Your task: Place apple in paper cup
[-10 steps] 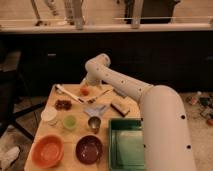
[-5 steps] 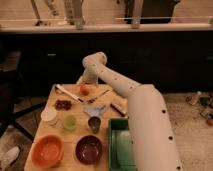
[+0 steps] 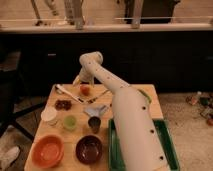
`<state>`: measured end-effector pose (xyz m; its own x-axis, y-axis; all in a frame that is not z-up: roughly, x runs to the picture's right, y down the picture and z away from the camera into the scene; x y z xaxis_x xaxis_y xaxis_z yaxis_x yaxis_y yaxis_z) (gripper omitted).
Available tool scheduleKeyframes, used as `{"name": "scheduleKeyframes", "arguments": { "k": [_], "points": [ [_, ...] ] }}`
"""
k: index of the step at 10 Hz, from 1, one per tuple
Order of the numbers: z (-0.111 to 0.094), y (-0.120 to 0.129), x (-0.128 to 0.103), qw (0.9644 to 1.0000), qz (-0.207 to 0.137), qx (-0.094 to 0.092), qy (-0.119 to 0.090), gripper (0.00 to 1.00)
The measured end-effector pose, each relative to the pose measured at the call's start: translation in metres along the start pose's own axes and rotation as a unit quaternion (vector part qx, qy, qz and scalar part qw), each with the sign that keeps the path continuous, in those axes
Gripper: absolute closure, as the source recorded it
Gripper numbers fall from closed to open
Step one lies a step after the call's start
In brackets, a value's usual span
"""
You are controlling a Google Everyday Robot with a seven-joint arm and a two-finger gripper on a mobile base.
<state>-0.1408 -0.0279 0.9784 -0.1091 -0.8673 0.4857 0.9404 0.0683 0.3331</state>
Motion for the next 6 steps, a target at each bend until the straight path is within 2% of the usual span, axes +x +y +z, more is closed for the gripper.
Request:
{"name": "scheduleKeyframes", "arguments": {
  "k": [6],
  "points": [
    [0.014, 0.008, 0.000, 0.9997, 0.013, 0.009, -0.019, 0.20]
  ]
}}
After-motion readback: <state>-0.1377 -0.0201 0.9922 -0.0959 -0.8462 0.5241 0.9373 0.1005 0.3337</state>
